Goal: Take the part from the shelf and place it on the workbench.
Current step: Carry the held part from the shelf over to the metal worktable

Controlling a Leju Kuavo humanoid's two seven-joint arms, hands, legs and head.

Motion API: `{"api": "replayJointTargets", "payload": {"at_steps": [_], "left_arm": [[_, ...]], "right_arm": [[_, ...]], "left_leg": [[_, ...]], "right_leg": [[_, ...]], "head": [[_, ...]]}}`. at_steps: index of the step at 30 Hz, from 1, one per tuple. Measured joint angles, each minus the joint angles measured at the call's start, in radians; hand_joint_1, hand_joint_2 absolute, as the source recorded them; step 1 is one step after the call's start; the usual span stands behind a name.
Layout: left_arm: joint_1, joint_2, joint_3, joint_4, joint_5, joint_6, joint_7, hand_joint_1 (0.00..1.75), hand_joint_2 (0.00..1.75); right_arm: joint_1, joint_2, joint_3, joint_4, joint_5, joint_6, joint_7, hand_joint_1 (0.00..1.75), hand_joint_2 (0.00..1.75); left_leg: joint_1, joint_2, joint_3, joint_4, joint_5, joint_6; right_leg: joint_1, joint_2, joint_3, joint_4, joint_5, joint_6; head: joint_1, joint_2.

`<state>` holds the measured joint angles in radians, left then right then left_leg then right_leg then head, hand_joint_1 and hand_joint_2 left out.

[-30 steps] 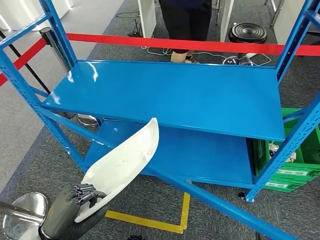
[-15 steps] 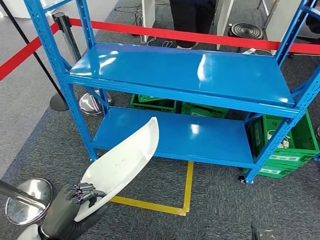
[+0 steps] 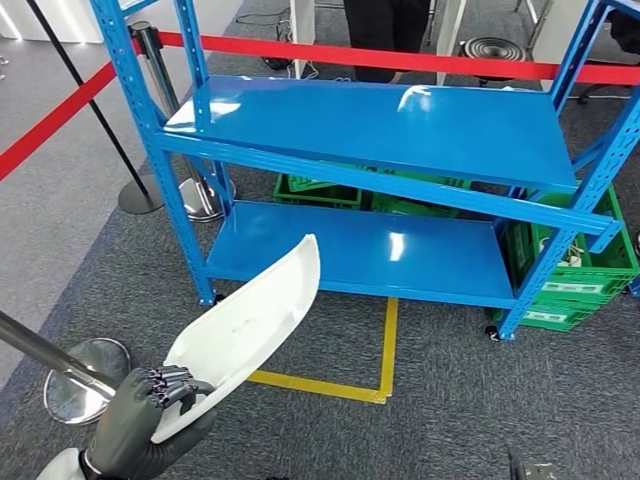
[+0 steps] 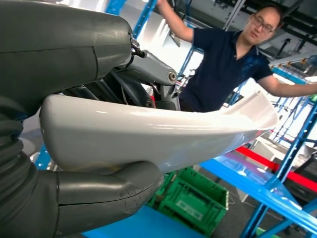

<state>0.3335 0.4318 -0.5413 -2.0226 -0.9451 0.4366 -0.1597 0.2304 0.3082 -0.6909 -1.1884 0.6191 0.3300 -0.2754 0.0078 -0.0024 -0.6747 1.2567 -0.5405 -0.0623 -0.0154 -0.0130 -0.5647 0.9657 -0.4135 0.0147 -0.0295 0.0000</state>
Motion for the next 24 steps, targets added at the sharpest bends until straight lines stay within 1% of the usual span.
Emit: {"api": "replayJointTargets", "payload": {"at_steps": [1,2,3,4,5,6,7,8,9,10,11,12,13,14,15,16,17,18,19,20,21,22,23,24], "left_arm": [[0.000,0.000,0.000,0.000,0.000,0.000,0.000,1.69,1.75],[0.000,0.000,0.000,0.000,0.000,0.000,0.001,1.69,1.75],[-0.001,0.000,0.000,0.000,0.000,0.000,0.001,1.69,1.75],[-0.002,0.000,0.000,0.000,0.000,0.000,0.001,1.69,1.75],[-0.002,0.000,0.000,0.000,-0.001,-0.001,0.001,1.69,1.75],[-0.002,0.000,-0.001,0.000,-0.002,0.000,0.002,1.69,1.75],[-0.002,0.000,-0.001,0.000,-0.002,0.000,0.002,1.69,1.75],[-0.001,0.000,-0.002,0.000,-0.003,0.000,0.003,1.69,1.75],[-0.001,0.000,-0.002,0.000,-0.003,0.000,0.003,1.69,1.75],[-0.001,0.000,-0.002,0.000,-0.003,0.000,0.004,1.69,1.75],[-0.001,0.000,-0.003,0.000,-0.004,0.000,0.004,1.69,1.75],[-0.001,0.000,-0.003,0.000,-0.004,0.001,0.005,1.69,1.75],[-0.001,0.000,-0.004,0.000,-0.004,0.001,0.005,1.69,1.75],[-0.001,0.000,-0.004,0.000,-0.005,0.001,0.006,1.69,1.75],[-0.001,0.000,-0.004,0.000,-0.006,0.002,0.008,1.69,1.75],[-0.001,0.000,-0.005,0.000,-0.007,0.002,0.010,1.69,1.75],[-0.001,0.000,-0.005,0.000,-0.008,0.003,0.012,1.69,1.75],[0.000,0.000,-0.006,0.000,-0.009,0.004,0.014,1.69,1.75],[0.000,0.000,-0.006,0.000,-0.009,0.005,0.015,1.69,1.75],[0.000,0.001,-0.007,0.000,-0.010,0.006,0.017,1.69,1.75],[0.000,0.001,-0.007,0.000,-0.010,0.006,0.019,1.69,1.75],[0.000,0.002,-0.007,0.000,-0.009,0.005,0.025,1.69,1.75],[0.001,0.003,-0.007,0.000,-0.009,0.004,0.031,1.69,1.75],[0.002,0.004,-0.007,0.000,-0.008,0.002,0.039,1.69,1.75]], "right_arm": [[0.000,0.000,0.000,0.001,0.000,0.000,0.000,0.00,0.00],[-0.001,0.001,-0.001,0.001,0.001,0.000,0.001,0.00,0.00],[-0.001,0.001,-0.001,0.000,0.002,0.000,0.001,0.00,0.00],[-0.002,0.001,-0.001,0.000,0.002,0.000,0.002,0.00,0.00],[-0.002,0.001,-0.001,-0.001,0.003,0.000,0.002,0.00,0.00],[-0.001,0.002,-0.001,-0.001,0.003,0.000,0.003,0.00,0.00],[0.001,0.002,-0.001,0.000,0.004,0.000,0.003,0.00,0.00],[0.003,0.003,-0.003,0.001,0.006,0.000,0.003,0.00,0.00],[0.005,0.004,-0.004,0.002,0.008,0.001,0.002,0.00,0.00],[0.007,0.004,-0.006,0.004,0.010,0.001,0.002,0.00,0.00],[0.007,0.005,-0.008,0.005,0.012,0.001,0.002,0.00,0.00],[0.006,0.006,-0.008,0.006,0.013,0.002,0.001,0.00,0.00],[0.004,0.007,-0.009,0.006,0.014,0.002,0.001,0.00,0.00],[0.003,0.007,-0.009,0.007,0.015,0.003,0.001,0.00,0.00],[0.002,0.007,-0.010,0.008,0.017,0.003,0.002,0.00,0.00],[0.001,0.007,-0.011,0.009,0.020,0.004,0.002,0.00,0.00],[0.000,0.007,-0.012,0.010,0.023,0.004,0.002,0.00,0.00],[-0.002,0.007,-0.014,0.011,0.027,0.004,0.002,0.00,0.00],[-0.005,0.007,-0.015,0.012,0.031,0.004,0.000,0.00,0.00],[-0.007,0.007,-0.016,0.014,0.035,0.004,-0.002,0.00,0.00],[-0.008,0.008,-0.018,0.016,0.039,0.005,-0.005,0.00,0.00],[-0.008,0.009,-0.019,0.019,0.044,0.007,-0.007,0.00,0.00],[-0.006,0.010,-0.021,0.023,0.049,0.010,-0.009,0.00,0.00],[-0.005,0.011,-0.024,0.025,0.054,0.014,-0.011,0.00,0.00]], "left_leg": [[0.014,0.000,0.036,-0.028,0.031,-0.017],[0.028,0.000,0.088,-0.087,0.057,-0.035],[0.041,-0.001,0.148,-0.166,0.066,-0.051],[0.047,-0.003,0.196,-0.237,0.058,-0.056],[0.048,-0.004,0.224,-0.286,0.045,-0.052],[0.044,-0.005,0.231,-0.308,0.034,-0.039],[0.039,-0.004,0.220,-0.309,0.034,-0.021],[0.037,-0.001,0.207,-0.304,0.042,-0.005],[0.034,0.000,0.196,-0.301,0.052,0.009],[0.031,0.002,0.185,-0.301,0.063,0.023],[0.027,0.003,0.173,-0.300,0.074,0.034],[0.020,0.003,0.159,-0.300,0.086,0.043],[0.013,0.004,0.144,-0.299,0.099,0.049],[0.005,0.004,0.128,-0.298,0.111,0.054],[-0.003,0.004,0.112,-0.298,0.124,0.058],[-0.011,0.003,0.097,-0.297,0.135,0.062],[-0.017,0.003,0.083,-0.296,0.147,0.065],[-0.023,0.002,0.072,-0.295,0.158,0.066],[-0.027,0.002,0.063,-0.294,0.169,0.065],[-0.029,0.003,0.057,-0.294,0.180,0.063],[-0.028,0.004,0.053,-0.295,0.190,0.060],[-0.026,0.006,0.051,-0.296,0.199,0.055],[-0.025,0.006,0.048,-0.296,0.203,0.050],[-0.024,0.005,0.040,-0.287,0.188,0.043]], "right_leg": [[-0.012,-0.001,-0.018,0.005,0.011,0.012],[-0.023,-0.001,-0.033,0.012,0.020,0.025],[-0.031,-0.001,-0.049,0.021,0.027,0.037],[-0.036,0.000,-0.062,0.028,0.036,0.050],[-0.039,0.001,-0.072,0.030,0.047,0.062],[-0.041,0.003,-0.078,0.026,0.061,0.073],[-0.044,0.004,-0.081,0.018,0.077,0.082],[-0.048,0.004,-0.083,0.012,0.081,0.088],[-0.049,0.004,-0.090,0.022,0.063,0.089],[-0.047,0.004,-0.102,0.057,0.023,0.088],[-0.042,0.005,-0.119,0.115,-0.033,0.083],[-0.034,0.006,-0.137,0.190,-0.090,0.077],[-0.026,0.007,-0.149,0.262,-0.132,0.070],[-0.017,0.007,-0.150,0.311,-0.149,0.061],[-0.008,0.008,-0.135,0.330,-0.144,0.050],[0.002,0.008,-0.102,0.312,-0.121,0.037],[0.013,0.009,-0.052,0.261,-0.096,0.022],[0.023,0.009,0.008,0.186,-0.091,0.005],[0.030,0.008,0.064,0.108,-0.096,-0.006],[0.035,0.009,0.100,0.049,-0.107,-0.012],[0.039,0.009,0.116,0.013,-0.118,-0.015],[0.039,0.010,0.115,0.000,-0.113,-0.015],[0.038,0.011,0.104,0.000,-0.104,-0.017],[0.036,0.012,0.095,-0.001,-0.094,-0.022]], "head": [[0.000,0.000],[-0.001,0.000],[-0.004,0.000],[-0.006,0.000],[-0.009,0.000],[-0.011,0.000],[-0.010,0.000],[-0.009,0.000],[-0.008,0.000],[-0.006,0.000],[-0.004,0.000],[-0.002,0.000],[-0.001,0.000],[0.000,0.000],[0.000,0.000],[0.000,0.000],[0.000,0.000],[-0.001,0.000],[-0.002,0.000],[-0.002,0.000],[-0.001,0.000],[0.001,0.000],[0.004,0.000],[0.006,0.000]]}}
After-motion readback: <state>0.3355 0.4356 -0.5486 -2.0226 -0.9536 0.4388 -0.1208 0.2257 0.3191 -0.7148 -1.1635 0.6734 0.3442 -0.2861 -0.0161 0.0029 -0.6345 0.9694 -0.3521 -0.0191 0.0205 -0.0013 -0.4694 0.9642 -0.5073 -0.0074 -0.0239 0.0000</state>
